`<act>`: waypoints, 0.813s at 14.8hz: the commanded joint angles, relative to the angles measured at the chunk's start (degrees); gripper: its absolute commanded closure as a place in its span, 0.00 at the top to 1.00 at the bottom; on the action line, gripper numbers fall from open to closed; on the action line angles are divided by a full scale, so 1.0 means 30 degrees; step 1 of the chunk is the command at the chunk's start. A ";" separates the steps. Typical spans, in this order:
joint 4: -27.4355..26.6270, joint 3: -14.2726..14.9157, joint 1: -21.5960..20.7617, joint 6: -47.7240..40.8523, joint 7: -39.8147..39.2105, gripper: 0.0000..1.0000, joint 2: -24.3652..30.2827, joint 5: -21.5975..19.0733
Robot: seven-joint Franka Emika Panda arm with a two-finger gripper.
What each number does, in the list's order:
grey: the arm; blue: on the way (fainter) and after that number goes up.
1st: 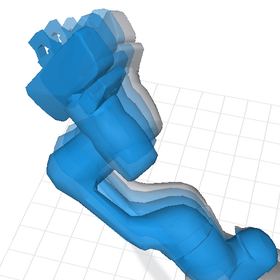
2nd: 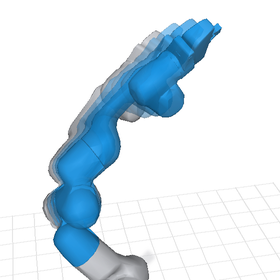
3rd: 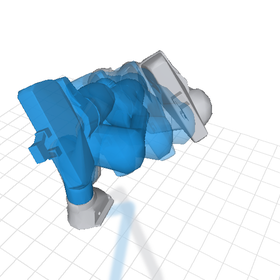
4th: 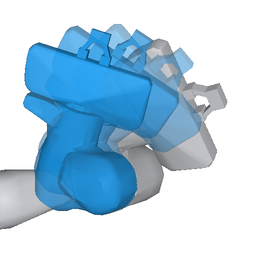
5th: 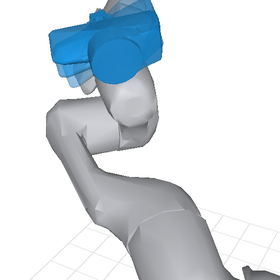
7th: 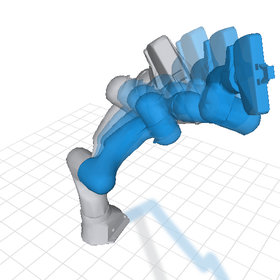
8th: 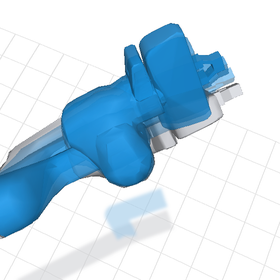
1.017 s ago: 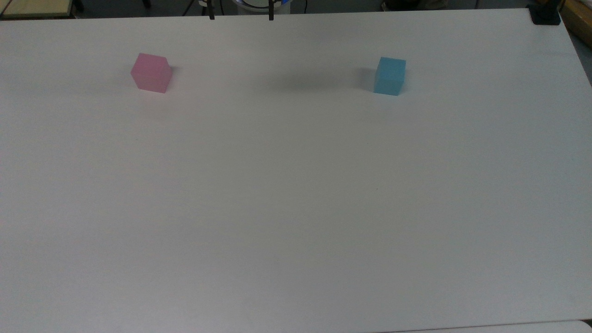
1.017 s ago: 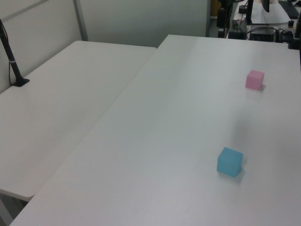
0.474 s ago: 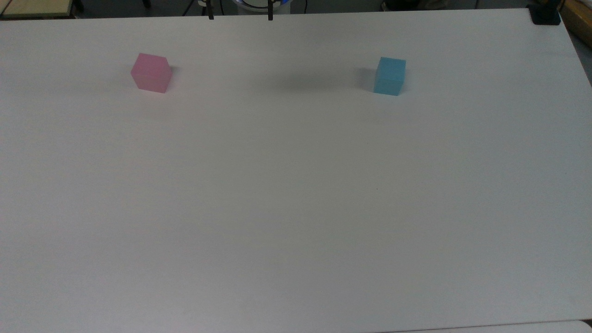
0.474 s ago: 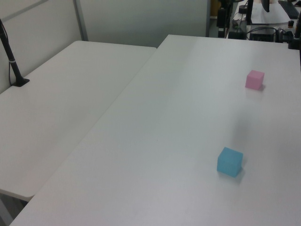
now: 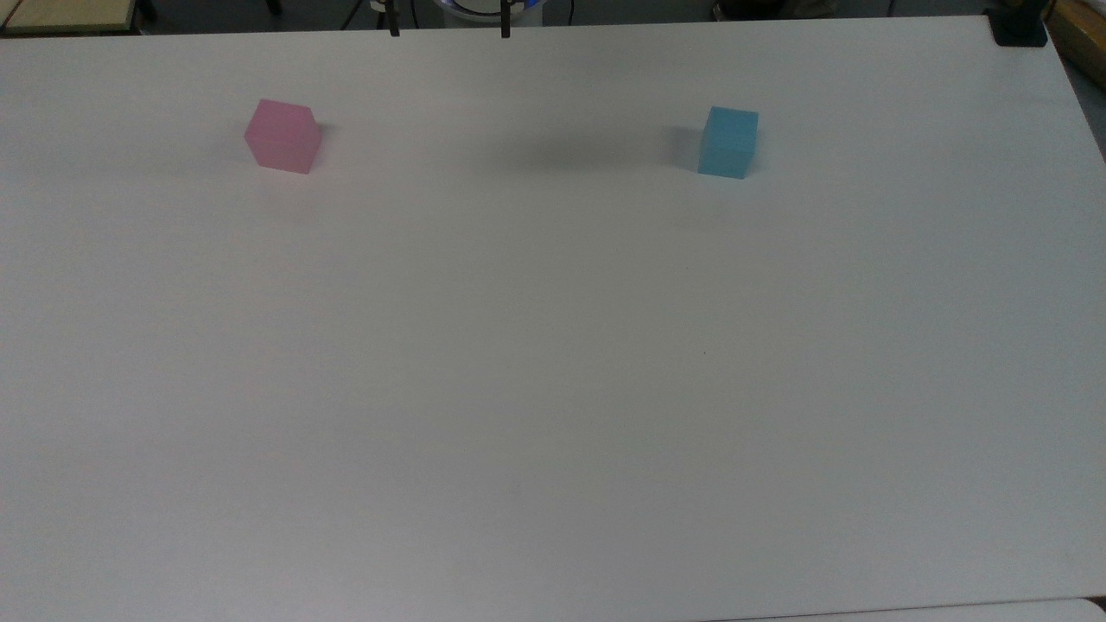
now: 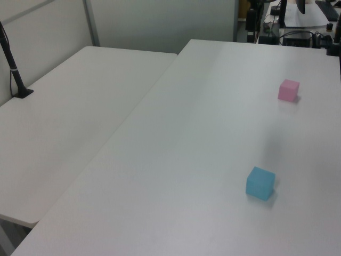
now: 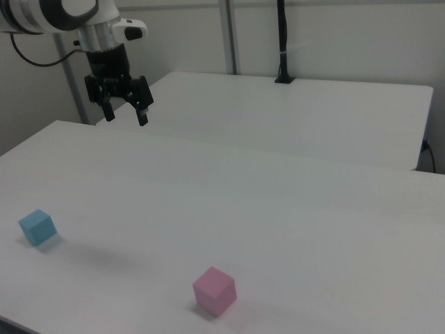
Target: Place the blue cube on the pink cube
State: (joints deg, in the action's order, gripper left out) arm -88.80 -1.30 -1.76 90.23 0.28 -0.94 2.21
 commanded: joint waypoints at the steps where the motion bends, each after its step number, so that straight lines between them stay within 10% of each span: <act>1: 0.0039 0.0112 -0.0117 -0.0429 -0.0093 1.00 0.0196 -0.0386; 7: -0.0020 -0.0296 -0.0525 -0.0458 0.0956 1.00 0.0372 -0.0853; 12: -0.0049 -0.3274 -0.1259 -0.0517 0.5431 1.00 0.0986 -0.0913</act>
State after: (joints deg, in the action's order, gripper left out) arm -88.70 -6.30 -4.69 90.23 9.21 0.14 0.11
